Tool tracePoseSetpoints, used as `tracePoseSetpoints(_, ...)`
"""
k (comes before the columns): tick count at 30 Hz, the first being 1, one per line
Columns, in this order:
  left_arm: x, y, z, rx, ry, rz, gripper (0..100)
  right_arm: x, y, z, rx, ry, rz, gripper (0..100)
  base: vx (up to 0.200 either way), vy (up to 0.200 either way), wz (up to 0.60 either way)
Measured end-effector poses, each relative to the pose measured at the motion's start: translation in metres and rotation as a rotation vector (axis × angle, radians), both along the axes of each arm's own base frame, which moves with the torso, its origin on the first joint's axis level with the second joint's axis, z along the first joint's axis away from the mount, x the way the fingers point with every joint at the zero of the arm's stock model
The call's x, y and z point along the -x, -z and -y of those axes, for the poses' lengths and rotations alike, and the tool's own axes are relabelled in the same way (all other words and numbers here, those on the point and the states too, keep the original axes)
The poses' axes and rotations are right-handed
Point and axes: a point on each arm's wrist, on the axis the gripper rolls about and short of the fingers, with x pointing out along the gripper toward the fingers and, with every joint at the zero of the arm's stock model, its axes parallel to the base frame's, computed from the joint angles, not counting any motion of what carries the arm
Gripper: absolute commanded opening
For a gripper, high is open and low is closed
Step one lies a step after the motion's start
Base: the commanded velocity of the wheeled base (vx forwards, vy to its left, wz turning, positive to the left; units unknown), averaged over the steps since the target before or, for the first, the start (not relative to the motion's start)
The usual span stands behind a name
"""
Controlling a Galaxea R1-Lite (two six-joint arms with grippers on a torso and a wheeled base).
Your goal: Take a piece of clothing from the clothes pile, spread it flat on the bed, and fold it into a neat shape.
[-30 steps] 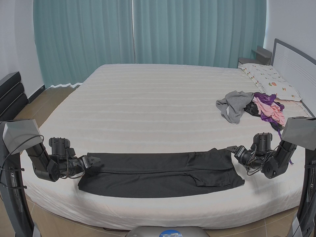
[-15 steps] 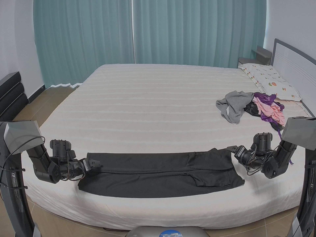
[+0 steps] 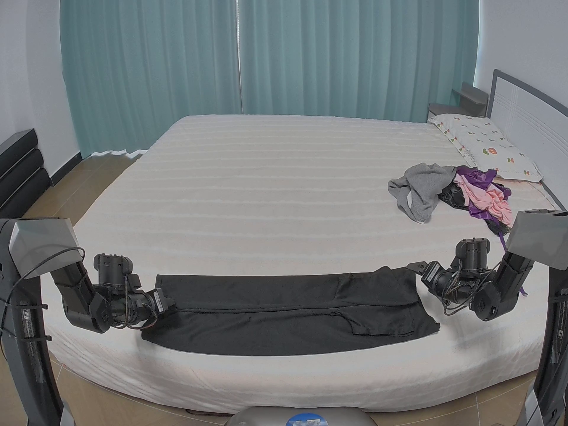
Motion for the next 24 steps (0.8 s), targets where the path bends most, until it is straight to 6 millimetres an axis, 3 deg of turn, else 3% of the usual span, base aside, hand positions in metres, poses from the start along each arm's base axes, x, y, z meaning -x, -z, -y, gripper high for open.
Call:
tracePoseSetpoints(18,-0.0011,-0.0024,-0.0027,0.021,-0.031,0.007,0,-0.0003,-0.0033,0.0036,-0.028,0.010,0.002,100,0.000,0.000,0.00)
tracePoseSetpoints(24,-0.0018,-0.0025,-0.0021,0.024,-0.037,0.007,0,-0.0004,-0.0046,0.0041,-0.030,0.011,0.006,100,-0.200,0.000,0.00)
